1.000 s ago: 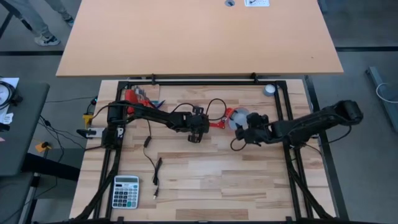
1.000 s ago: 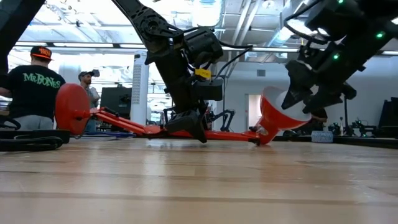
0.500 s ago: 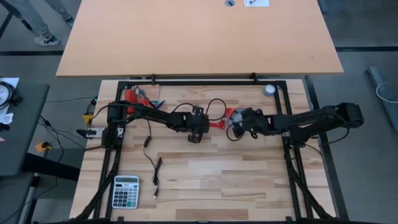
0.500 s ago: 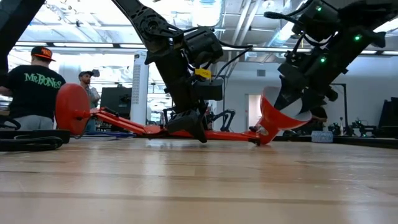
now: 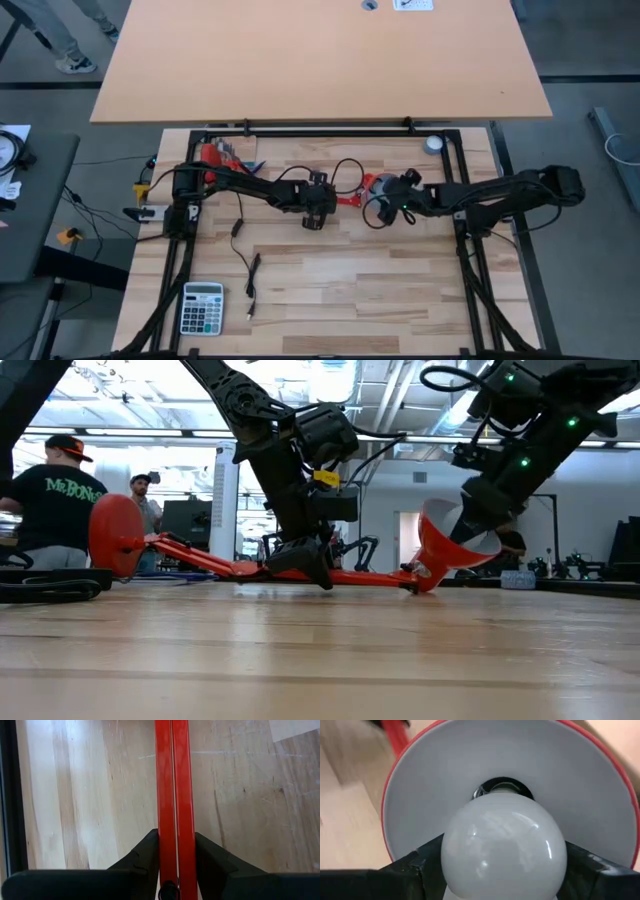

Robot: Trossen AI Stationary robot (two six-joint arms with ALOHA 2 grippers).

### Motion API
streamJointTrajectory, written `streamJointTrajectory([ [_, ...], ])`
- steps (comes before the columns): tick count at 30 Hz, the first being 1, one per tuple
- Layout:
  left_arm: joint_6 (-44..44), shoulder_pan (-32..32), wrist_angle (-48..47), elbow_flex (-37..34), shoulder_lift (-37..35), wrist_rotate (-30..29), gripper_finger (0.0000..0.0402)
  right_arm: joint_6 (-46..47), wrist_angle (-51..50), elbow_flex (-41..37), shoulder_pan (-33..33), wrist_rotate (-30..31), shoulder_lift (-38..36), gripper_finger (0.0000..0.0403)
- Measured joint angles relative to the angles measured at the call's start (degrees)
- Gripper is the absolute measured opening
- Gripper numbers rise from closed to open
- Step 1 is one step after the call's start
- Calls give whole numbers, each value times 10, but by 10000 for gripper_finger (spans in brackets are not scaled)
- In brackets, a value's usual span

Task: Screw lightbulb
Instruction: Remove the lightbulb from the lamp

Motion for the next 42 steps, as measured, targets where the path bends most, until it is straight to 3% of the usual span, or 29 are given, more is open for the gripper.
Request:
streamJointTrajectory([
  [15, 0, 0, -1, 0, 0, 0, 91, -486, -2, 0, 20, 4, 0, 285],
  [19, 0, -1, 1, 0, 0, 3, 91, -567, -1, 0, 34, 14, 0, 285],
  [24, 0, 0, 4, 0, 0, 2, 91, -563, -15, 0, 52, 58, 0, 292],
  [35, 0, 0, 1, 0, 0, 0, 91, -442, -21, 0, 111, 136, 0, 352],
  [42, 0, 0, 1, 0, 0, 0, 91, -402, -23, 1, 144, 191, 0, 343],
])
